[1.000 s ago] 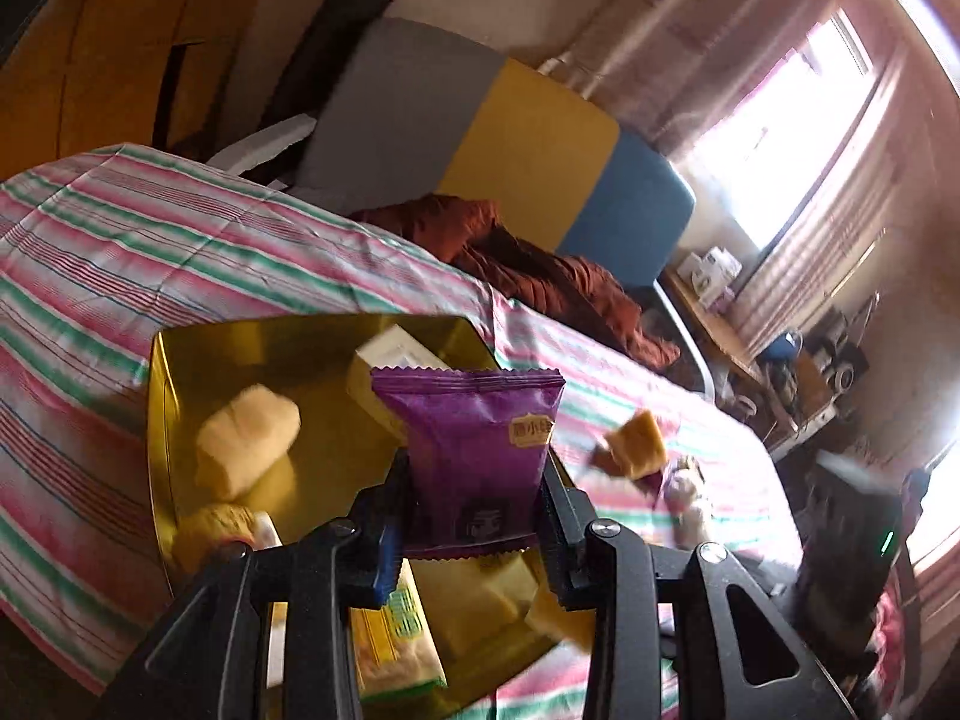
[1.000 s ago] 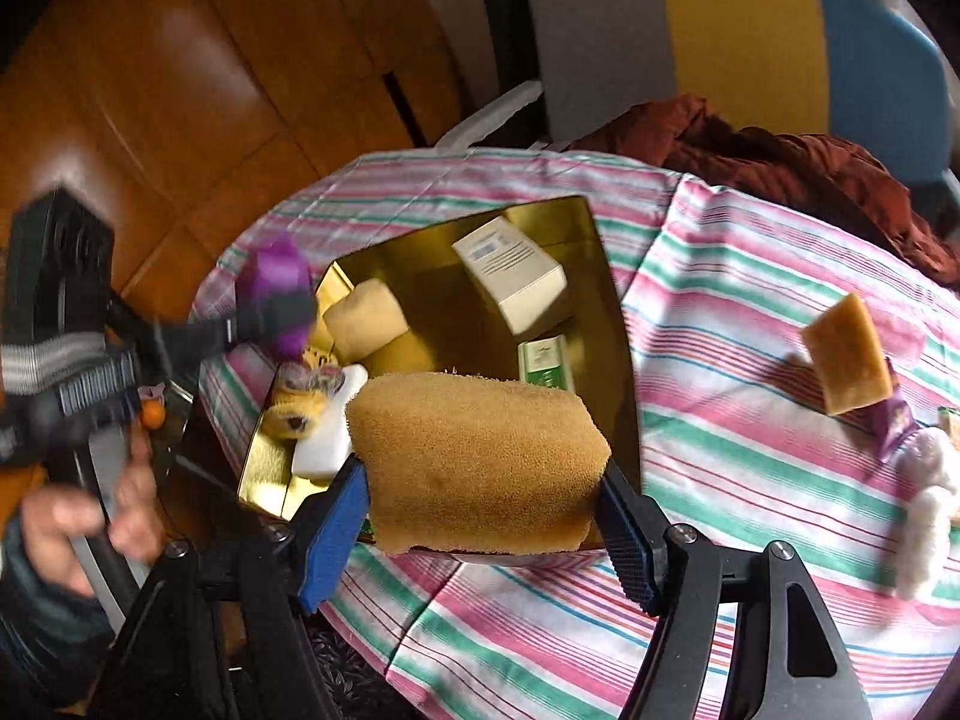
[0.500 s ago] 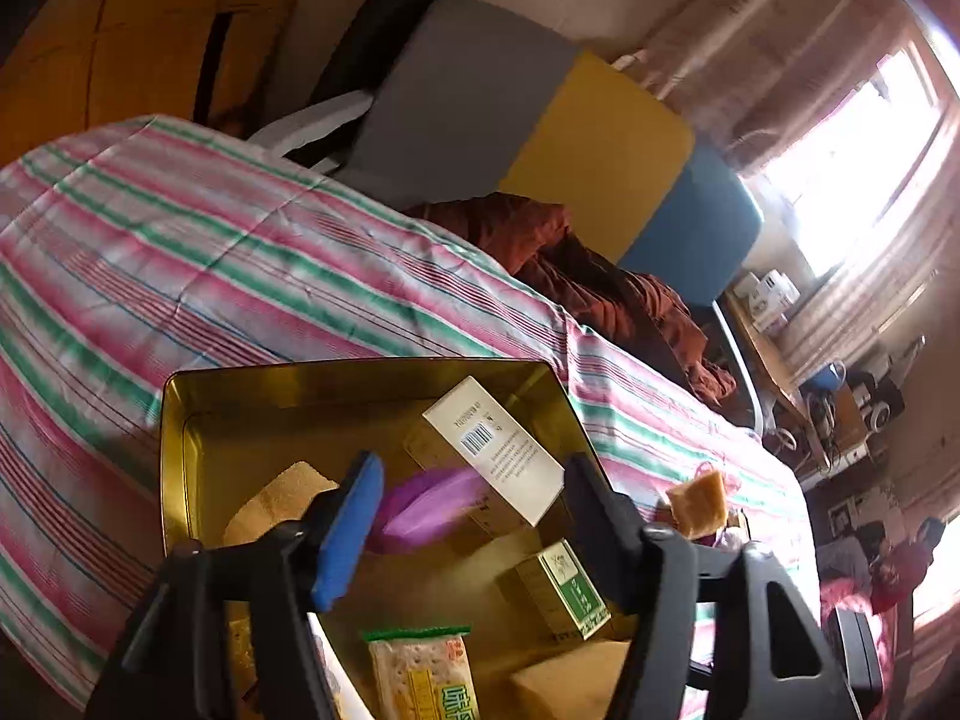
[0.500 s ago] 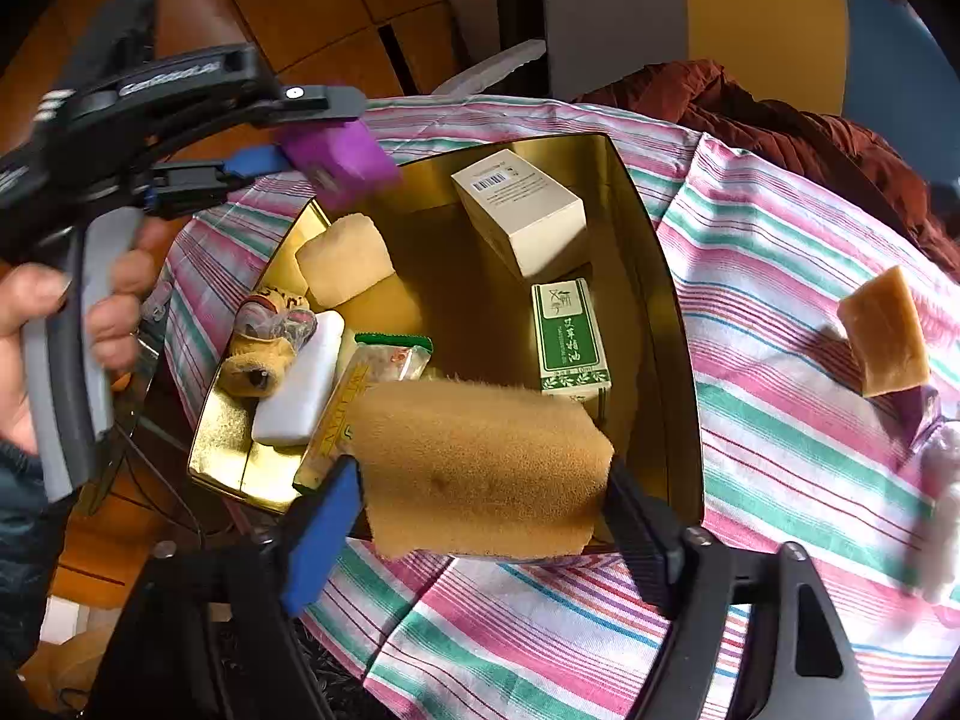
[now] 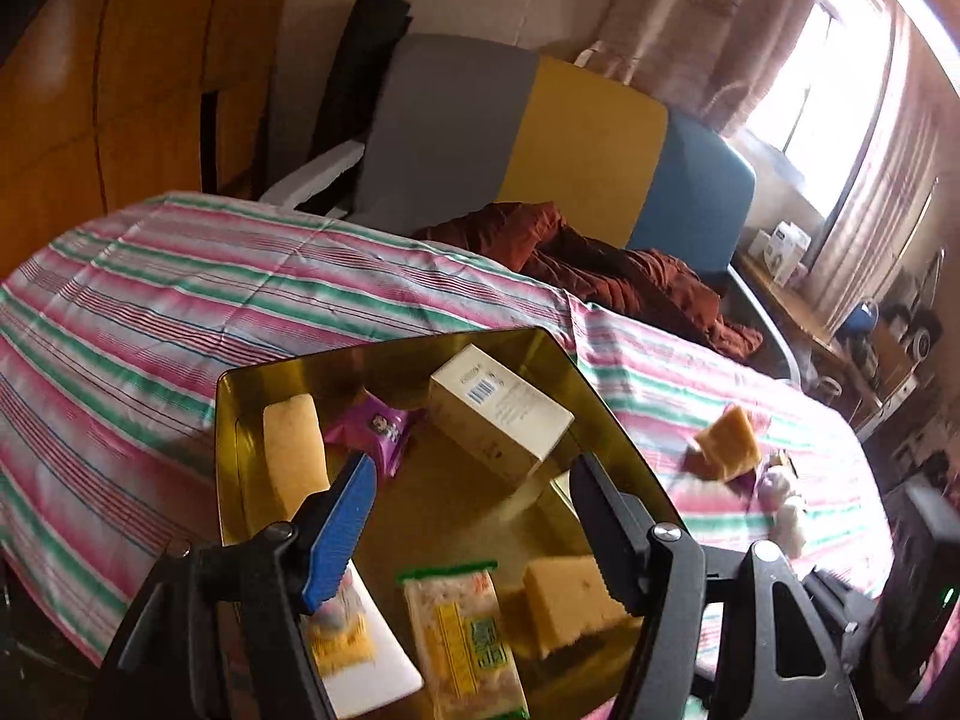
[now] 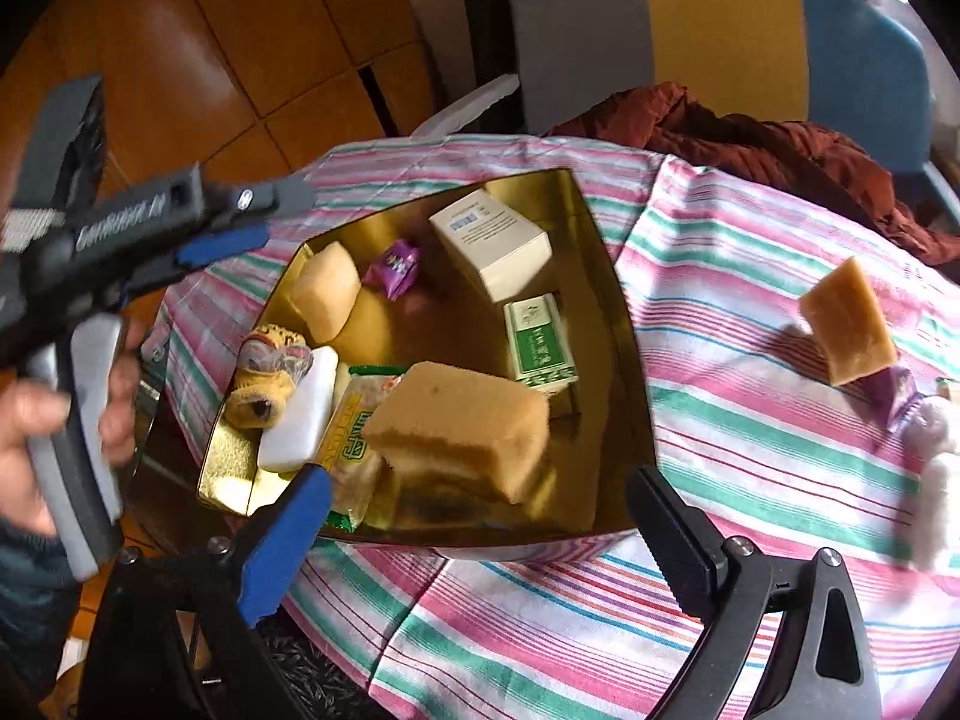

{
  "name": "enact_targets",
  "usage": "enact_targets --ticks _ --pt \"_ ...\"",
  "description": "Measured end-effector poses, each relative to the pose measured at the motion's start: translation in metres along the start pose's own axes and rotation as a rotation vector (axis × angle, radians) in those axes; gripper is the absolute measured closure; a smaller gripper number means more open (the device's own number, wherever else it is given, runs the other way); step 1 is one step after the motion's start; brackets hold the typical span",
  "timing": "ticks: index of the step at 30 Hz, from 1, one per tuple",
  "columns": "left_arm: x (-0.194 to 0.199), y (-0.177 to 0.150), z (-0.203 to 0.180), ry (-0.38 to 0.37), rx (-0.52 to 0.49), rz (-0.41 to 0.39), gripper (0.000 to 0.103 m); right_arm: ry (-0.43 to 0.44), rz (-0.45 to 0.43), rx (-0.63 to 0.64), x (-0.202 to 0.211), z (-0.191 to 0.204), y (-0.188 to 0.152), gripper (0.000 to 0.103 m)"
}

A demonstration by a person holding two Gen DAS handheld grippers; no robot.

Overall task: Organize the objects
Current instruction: 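Release the sponge into the tray with the right tool while the left tool drops the packet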

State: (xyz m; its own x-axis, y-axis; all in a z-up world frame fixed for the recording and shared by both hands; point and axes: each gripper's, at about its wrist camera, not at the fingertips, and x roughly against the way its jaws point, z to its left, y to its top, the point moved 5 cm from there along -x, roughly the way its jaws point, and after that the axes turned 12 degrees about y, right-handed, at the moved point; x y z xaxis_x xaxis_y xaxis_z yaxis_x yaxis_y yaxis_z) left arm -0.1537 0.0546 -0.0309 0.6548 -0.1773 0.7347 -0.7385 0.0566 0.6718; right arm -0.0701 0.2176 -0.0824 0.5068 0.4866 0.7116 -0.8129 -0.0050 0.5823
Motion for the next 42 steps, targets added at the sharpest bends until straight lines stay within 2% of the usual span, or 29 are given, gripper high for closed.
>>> enact_targets --ticks 11,17,24,34,37,39,42 --pt "0.025 -0.024 -0.038 0.03 -0.121 -0.041 0.035 -0.136 -0.108 -0.055 0.045 -0.036 0.005 0.001" --pt "0.031 -0.03 -0.063 -0.006 -0.187 -0.041 0.035 -0.215 -0.144 -0.103 0.073 -0.073 0.005 0.001" --pt "0.029 -0.034 -0.089 -0.042 -0.214 -0.028 0.035 -0.302 -0.155 -0.162 0.1 -0.121 0.002 0.001" --pt "0.02 -0.039 -0.126 -0.122 -0.266 0.025 0.036 -0.409 -0.123 -0.224 0.124 -0.189 -0.008 0.001" --pt "0.016 -0.036 -0.139 -0.165 -0.263 0.063 0.036 -0.428 -0.118 -0.226 0.128 -0.208 -0.006 0.001" --pt "0.011 -0.033 -0.15 -0.199 -0.248 0.099 0.036 -0.437 -0.127 -0.228 0.131 -0.22 -0.005 0.001" --pt "0.002 -0.03 -0.168 -0.241 -0.226 0.15 0.036 -0.417 -0.183 -0.301 0.138 -0.245 -0.008 0.001"
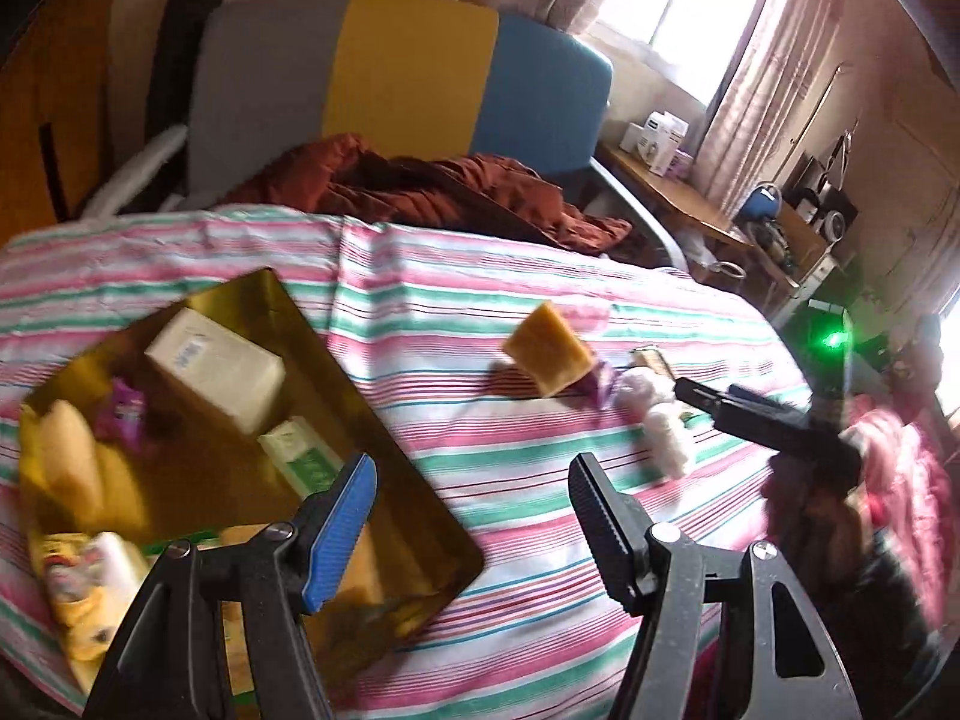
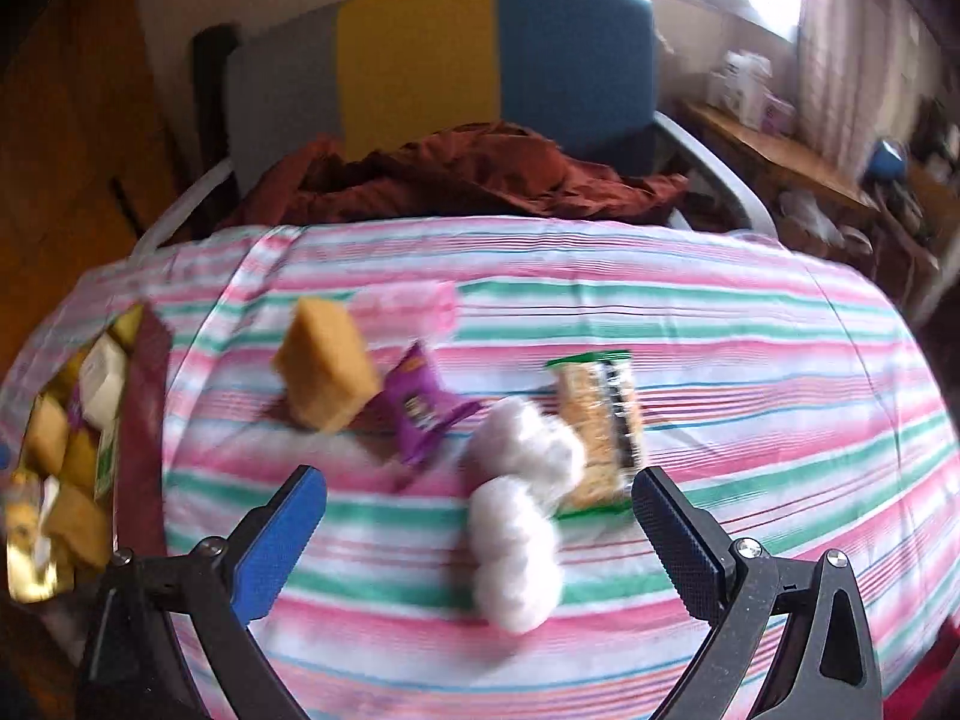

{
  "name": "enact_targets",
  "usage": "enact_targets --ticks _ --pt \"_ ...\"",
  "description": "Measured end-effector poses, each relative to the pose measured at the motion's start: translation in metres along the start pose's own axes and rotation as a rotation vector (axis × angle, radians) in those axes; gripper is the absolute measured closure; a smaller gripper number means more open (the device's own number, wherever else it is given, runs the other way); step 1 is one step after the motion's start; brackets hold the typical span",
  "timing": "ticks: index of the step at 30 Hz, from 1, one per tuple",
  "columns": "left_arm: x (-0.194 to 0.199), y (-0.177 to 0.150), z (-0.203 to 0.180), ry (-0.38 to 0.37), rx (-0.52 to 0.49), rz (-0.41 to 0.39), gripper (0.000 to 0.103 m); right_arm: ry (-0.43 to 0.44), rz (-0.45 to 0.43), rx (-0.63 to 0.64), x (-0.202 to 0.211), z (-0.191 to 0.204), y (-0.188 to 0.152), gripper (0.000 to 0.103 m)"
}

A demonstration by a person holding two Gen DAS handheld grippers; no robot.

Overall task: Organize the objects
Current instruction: 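Grasp a yellow sponge with the left tool while the right tool grasps the pink hair roller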

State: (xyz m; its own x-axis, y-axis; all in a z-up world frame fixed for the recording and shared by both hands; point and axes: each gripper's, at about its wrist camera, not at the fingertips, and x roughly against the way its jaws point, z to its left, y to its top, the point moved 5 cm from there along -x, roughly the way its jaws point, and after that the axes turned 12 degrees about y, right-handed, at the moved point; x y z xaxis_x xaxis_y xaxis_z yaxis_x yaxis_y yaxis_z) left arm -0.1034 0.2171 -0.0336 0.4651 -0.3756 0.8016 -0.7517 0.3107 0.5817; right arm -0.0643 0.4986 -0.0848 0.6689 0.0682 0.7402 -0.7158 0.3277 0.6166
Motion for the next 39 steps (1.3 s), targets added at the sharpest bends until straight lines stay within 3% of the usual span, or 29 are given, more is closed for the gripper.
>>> enact_targets --ticks 4,7,10,20,22,27,29,31,34,39 --pt "-0.026 0.011 -0.02 -0.052 0.043 0.064 0.035 -0.001 -0.011 -0.158 -0.005 -0.035 -0.003 0.001" --pt "-0.048 0.018 -0.036 -0.066 0.07 0.095 0.03 0.031 -0.054 -0.203 0.004 -0.042 0.0 0.001" --pt "-0.07 0.026 -0.051 -0.095 0.103 0.126 0.023 0.044 -0.056 -0.224 0.005 -0.044 0.002 0.001" --pt "-0.138 0.049 -0.083 -0.117 0.177 0.175 0.011 0.087 -0.046 -0.239 0.004 -0.042 0.002 0.0" --pt "-0.149 0.052 -0.084 -0.126 0.206 0.18 0.003 0.092 -0.045 -0.237 0.004 -0.041 0.002 0.0" --pt "-0.18 0.055 -0.081 -0.116 0.272 0.212 0.002 0.097 -0.045 -0.248 0.004 -0.042 0.001 0.0" --pt "-0.189 0.055 -0.081 -0.117 0.284 0.214 0.005 0.095 -0.047 -0.258 0.004 -0.044 0.001 0.0" --pt "-0.199 0.053 -0.083 -0.121 0.271 0.24 0.023 0.093 -0.046 -0.268 0.003 -0.046 0.001 0.0" --pt "-0.203 0.05 -0.085 -0.119 0.232 0.23 0.039 0.088 -0.045 -0.278 0.003 -0.048 0.0 0.0" --pt "-0.187 0.042 -0.089 -0.127 0.144 0.192 0.042 0.164 -0.049 -0.36 0.002 -0.054 0.002 0.0"
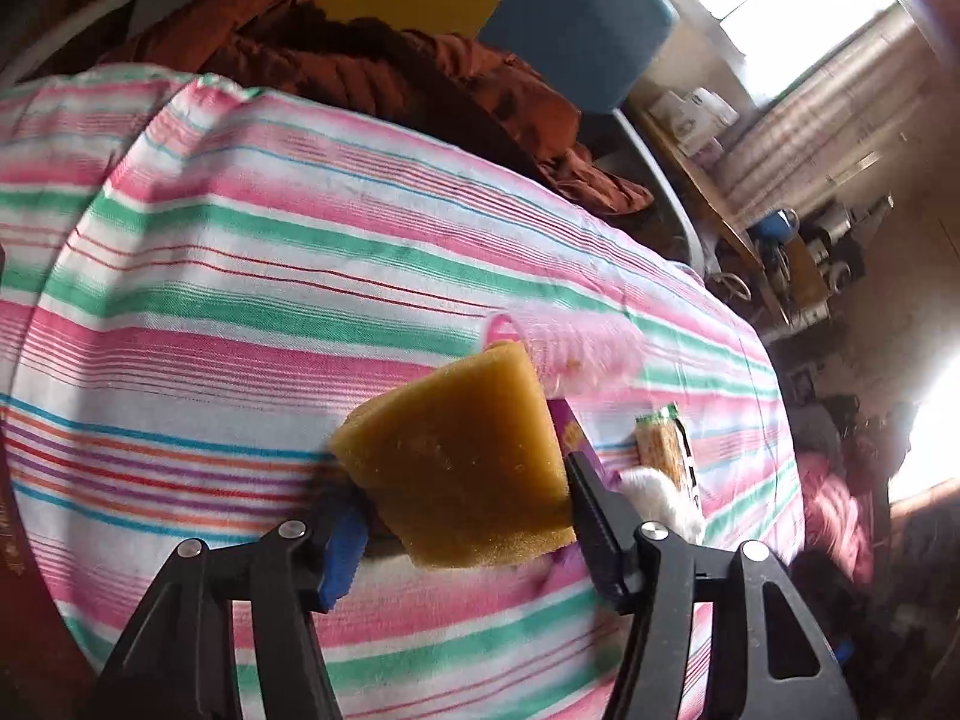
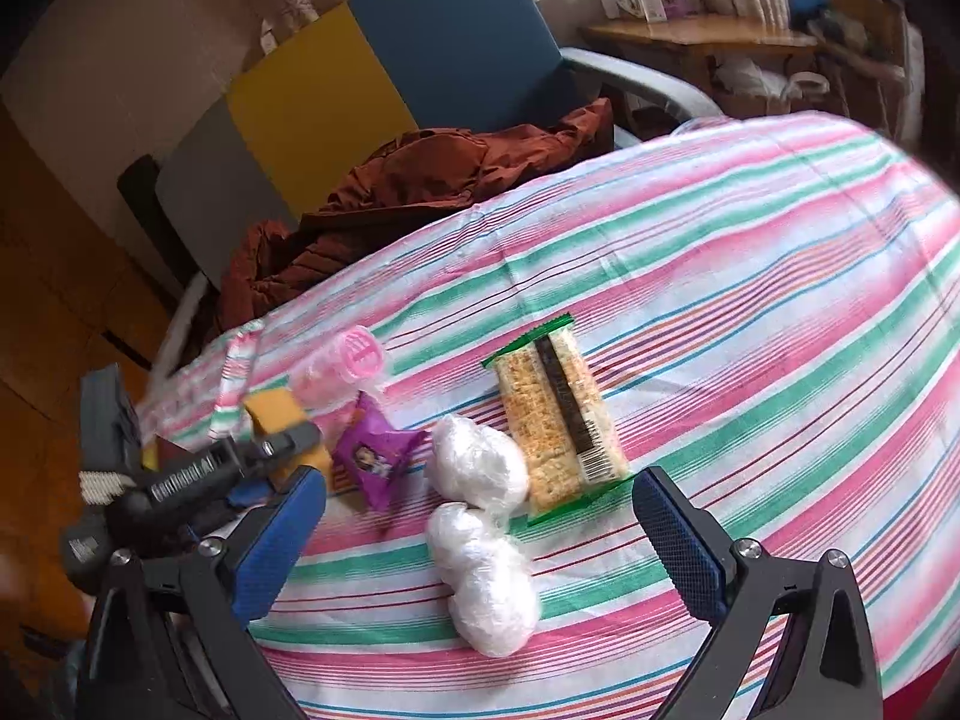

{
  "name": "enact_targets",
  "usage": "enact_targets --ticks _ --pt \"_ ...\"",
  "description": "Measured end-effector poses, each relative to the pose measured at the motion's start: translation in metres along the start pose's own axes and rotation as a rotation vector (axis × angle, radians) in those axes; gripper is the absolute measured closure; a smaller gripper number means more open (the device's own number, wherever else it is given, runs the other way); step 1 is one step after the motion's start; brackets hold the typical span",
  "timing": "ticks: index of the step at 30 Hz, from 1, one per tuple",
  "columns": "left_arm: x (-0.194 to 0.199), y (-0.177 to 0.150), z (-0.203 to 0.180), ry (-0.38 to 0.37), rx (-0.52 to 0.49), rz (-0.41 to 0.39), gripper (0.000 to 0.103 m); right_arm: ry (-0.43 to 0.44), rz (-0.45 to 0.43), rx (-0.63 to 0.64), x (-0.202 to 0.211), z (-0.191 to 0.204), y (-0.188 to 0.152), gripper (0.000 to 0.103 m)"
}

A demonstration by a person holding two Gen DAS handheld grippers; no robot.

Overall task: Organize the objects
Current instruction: 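Grasp a yellow sponge with the left tool while the right tool grasps the pink hair roller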

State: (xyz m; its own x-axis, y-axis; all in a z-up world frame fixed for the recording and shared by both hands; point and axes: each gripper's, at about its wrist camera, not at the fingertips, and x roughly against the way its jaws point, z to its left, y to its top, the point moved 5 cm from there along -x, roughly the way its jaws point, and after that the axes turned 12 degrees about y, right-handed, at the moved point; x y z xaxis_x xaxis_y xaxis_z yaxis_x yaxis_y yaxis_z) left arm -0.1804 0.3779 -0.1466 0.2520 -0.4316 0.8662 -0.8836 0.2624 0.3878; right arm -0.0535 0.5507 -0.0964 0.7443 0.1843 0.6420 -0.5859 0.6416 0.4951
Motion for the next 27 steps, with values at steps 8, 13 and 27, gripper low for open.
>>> enact_targets --ticks 8,13,27 --pt "0.011 -0.024 0.0 0.017 -0.059 -0.01 0.042 0.166 0.125 0.014 -0.044 0.036 0.02 0.0" --pt "0.016 -0.031 0.007 0.004 -0.033 -0.004 0.043 0.2 0.21 0.086 -0.091 0.068 0.032 0.0" --pt "0.028 -0.057 0.006 -0.008 -0.06 -0.009 0.047 0.107 0.391 0.142 -0.147 0.055 0.017 0.066"
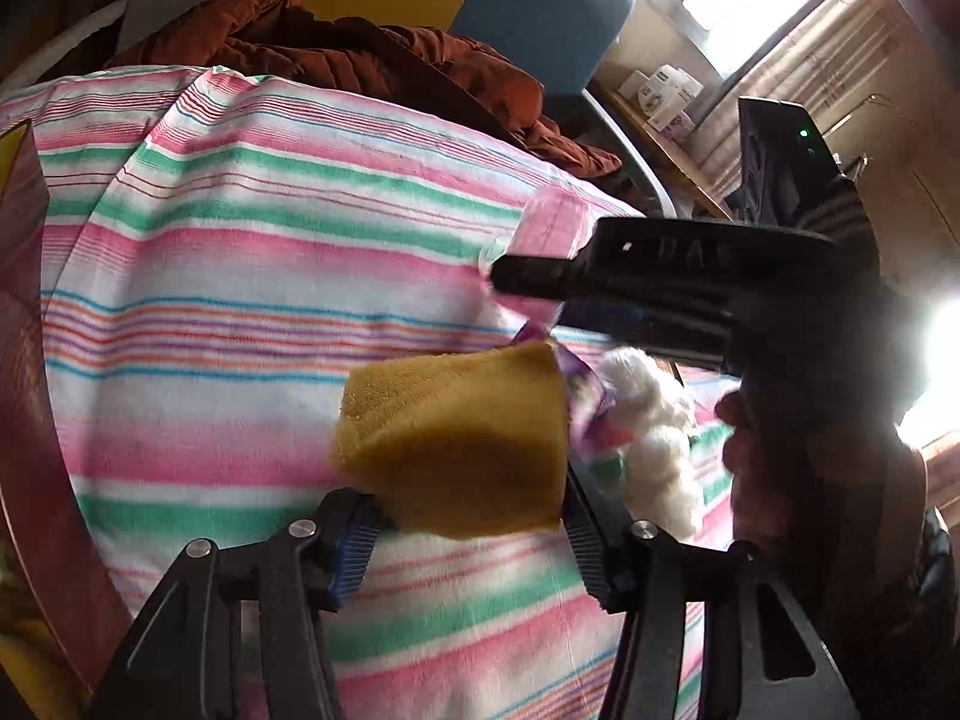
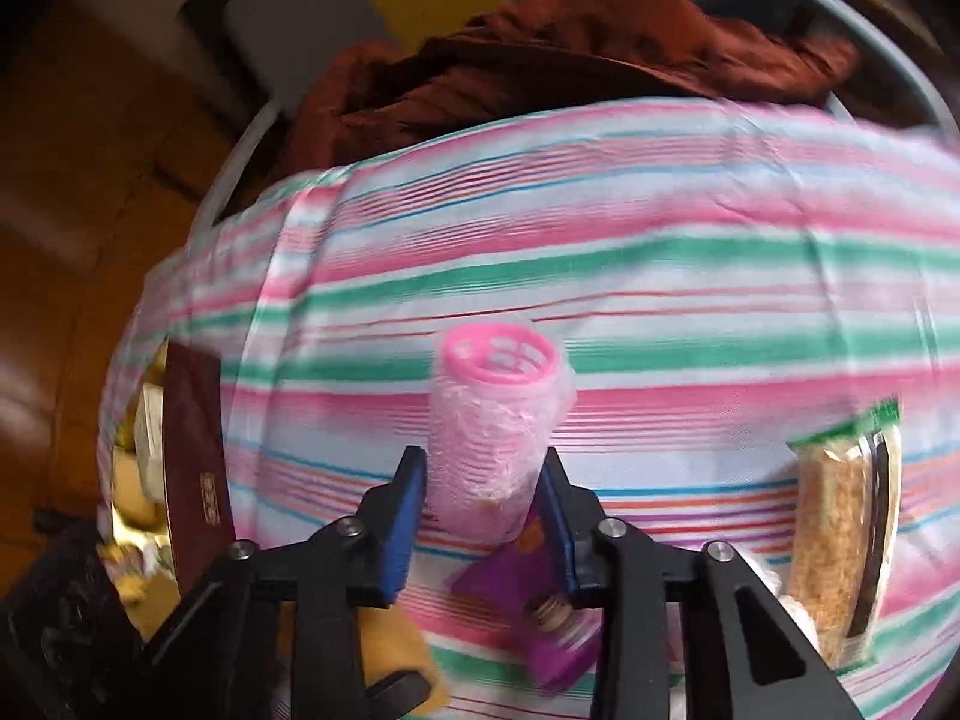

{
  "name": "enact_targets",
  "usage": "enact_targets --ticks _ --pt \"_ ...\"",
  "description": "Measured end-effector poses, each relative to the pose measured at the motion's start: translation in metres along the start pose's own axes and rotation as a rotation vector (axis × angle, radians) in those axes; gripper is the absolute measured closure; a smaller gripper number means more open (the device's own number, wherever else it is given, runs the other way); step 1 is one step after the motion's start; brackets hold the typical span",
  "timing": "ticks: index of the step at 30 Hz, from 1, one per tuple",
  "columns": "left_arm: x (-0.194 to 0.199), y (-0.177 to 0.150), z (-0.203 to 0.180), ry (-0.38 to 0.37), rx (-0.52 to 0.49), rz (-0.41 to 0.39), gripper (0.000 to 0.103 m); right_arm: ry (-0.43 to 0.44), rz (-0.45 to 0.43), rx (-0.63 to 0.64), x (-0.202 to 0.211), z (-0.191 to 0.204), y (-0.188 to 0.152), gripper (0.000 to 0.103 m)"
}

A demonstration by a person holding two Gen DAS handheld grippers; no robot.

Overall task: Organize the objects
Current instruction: 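Grasp a yellow sponge with the left tool while the right tool grasps the pink hair roller, then carry the sponge to the tray with the left tool while the right tool carries the roller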

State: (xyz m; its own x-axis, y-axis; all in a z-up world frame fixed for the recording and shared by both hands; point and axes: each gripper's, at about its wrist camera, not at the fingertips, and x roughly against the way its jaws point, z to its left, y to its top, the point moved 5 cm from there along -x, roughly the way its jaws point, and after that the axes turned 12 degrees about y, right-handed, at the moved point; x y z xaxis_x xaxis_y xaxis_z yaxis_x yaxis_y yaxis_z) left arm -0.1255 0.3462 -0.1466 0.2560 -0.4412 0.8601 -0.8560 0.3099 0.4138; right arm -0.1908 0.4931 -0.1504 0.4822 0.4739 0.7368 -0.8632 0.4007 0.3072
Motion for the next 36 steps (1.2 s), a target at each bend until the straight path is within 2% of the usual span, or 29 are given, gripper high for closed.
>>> enact_targets --ticks 7,10,12,16,23,30,36 --pt "0.017 -0.021 0.0 0.009 -0.04 -0.002 0.049 0.012 -0.117 0.015 0.045 0.002 -0.01 0.067" --pt "0.026 -0.027 -0.002 0.011 -0.058 -0.004 0.049 0.02 -0.146 0.049 0.062 0.013 -0.023 0.067" --pt "0.034 -0.033 -0.004 0.003 -0.065 -0.003 0.049 -0.012 -0.152 0.072 0.069 0.017 -0.034 0.067" --pt "0.056 -0.045 -0.01 -0.005 -0.115 -0.032 0.049 0.001 -0.197 0.058 0.093 0.017 -0.057 0.067" --pt "0.087 -0.065 -0.014 -0.038 -0.147 -0.061 0.049 0.169 -0.324 -0.008 0.142 0.029 -0.095 0.067" --pt "0.119 -0.078 -0.005 -0.035 -0.158 -0.109 0.049 0.202 -0.304 0.008 0.133 0.055 -0.133 0.067" --pt "0.156 -0.079 0.024 -0.02 -0.124 -0.178 0.049 0.217 -0.274 0.054 0.118 0.082 -0.139 0.067"
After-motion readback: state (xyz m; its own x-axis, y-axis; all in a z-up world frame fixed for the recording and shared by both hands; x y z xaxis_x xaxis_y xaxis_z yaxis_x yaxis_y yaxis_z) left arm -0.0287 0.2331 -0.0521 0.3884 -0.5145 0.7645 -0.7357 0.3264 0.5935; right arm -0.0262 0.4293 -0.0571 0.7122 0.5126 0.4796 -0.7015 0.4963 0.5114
